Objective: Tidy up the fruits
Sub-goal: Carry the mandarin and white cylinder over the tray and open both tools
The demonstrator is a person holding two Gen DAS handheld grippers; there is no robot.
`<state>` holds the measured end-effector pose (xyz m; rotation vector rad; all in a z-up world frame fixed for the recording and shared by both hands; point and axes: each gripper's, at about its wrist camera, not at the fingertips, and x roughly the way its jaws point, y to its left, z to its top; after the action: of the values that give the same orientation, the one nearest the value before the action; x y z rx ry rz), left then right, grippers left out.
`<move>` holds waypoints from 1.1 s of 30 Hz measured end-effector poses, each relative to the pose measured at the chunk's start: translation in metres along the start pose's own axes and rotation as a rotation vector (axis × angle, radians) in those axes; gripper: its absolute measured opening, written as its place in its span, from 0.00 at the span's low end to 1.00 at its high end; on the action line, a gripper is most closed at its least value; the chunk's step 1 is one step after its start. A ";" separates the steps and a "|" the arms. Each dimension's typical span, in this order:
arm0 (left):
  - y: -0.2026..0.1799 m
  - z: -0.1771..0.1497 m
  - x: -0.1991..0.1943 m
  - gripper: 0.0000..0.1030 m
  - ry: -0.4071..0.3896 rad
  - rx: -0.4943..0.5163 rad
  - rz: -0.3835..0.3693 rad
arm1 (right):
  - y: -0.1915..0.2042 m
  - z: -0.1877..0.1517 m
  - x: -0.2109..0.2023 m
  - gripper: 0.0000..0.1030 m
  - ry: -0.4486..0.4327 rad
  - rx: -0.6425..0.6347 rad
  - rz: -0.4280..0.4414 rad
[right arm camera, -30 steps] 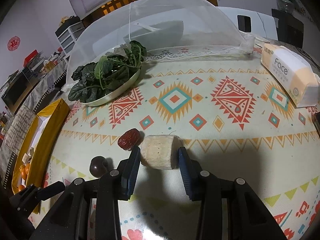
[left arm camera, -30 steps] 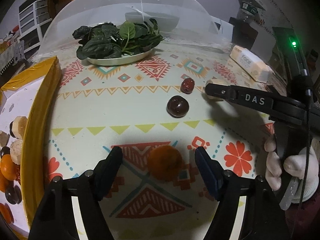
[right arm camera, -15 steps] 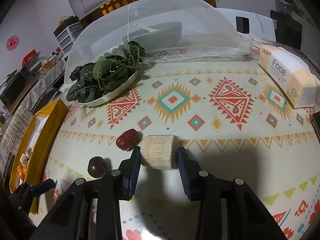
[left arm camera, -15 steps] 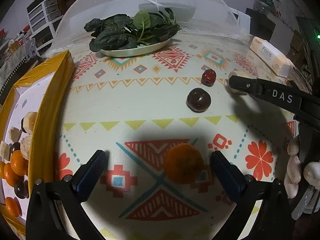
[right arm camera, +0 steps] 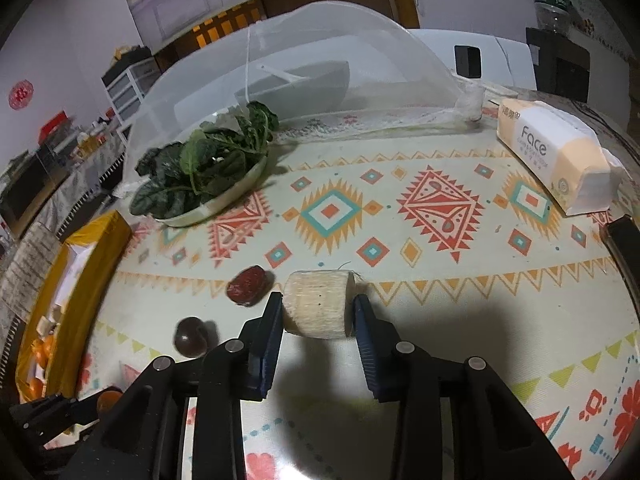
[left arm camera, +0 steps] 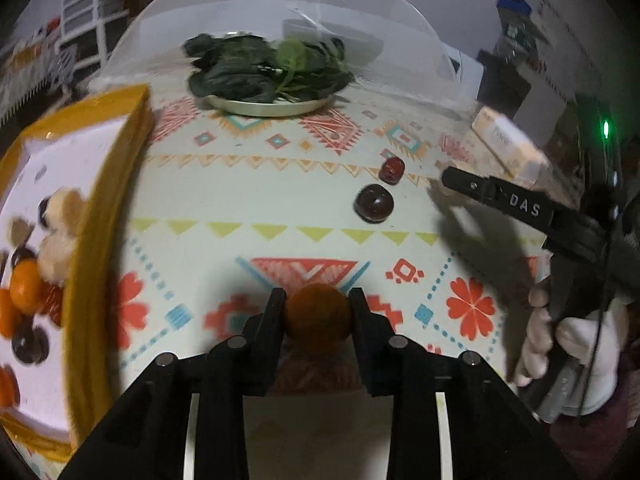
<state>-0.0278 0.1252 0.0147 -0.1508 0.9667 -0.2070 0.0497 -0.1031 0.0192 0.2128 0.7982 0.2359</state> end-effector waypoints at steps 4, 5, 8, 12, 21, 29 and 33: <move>0.031 -0.002 -0.041 0.30 -0.065 -0.060 -0.014 | 0.016 0.000 -0.024 0.36 -0.020 0.022 0.069; 0.044 -0.001 -0.056 0.30 -0.091 -0.082 -0.014 | 0.027 0.001 -0.032 0.36 -0.025 0.013 0.095; 0.076 0.001 -0.088 0.30 -0.158 -0.137 0.018 | 0.071 0.005 -0.051 0.36 -0.038 -0.061 0.143; 0.122 -0.004 -0.116 0.30 -0.217 -0.219 0.068 | 0.139 0.005 -0.058 0.36 -0.012 -0.150 0.244; 0.202 -0.023 -0.124 0.30 -0.215 -0.338 0.162 | 0.270 -0.028 -0.005 0.36 0.149 -0.284 0.372; 0.235 -0.034 -0.131 0.54 -0.237 -0.403 0.193 | 0.308 -0.045 0.037 0.36 0.209 -0.317 0.374; 0.232 -0.035 -0.138 0.56 -0.258 -0.388 0.213 | 0.319 -0.040 0.051 0.37 0.210 -0.318 0.372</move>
<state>-0.1084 0.3826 0.0547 -0.4181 0.7497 0.1956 0.0138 0.2196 0.0451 0.0342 0.9134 0.7395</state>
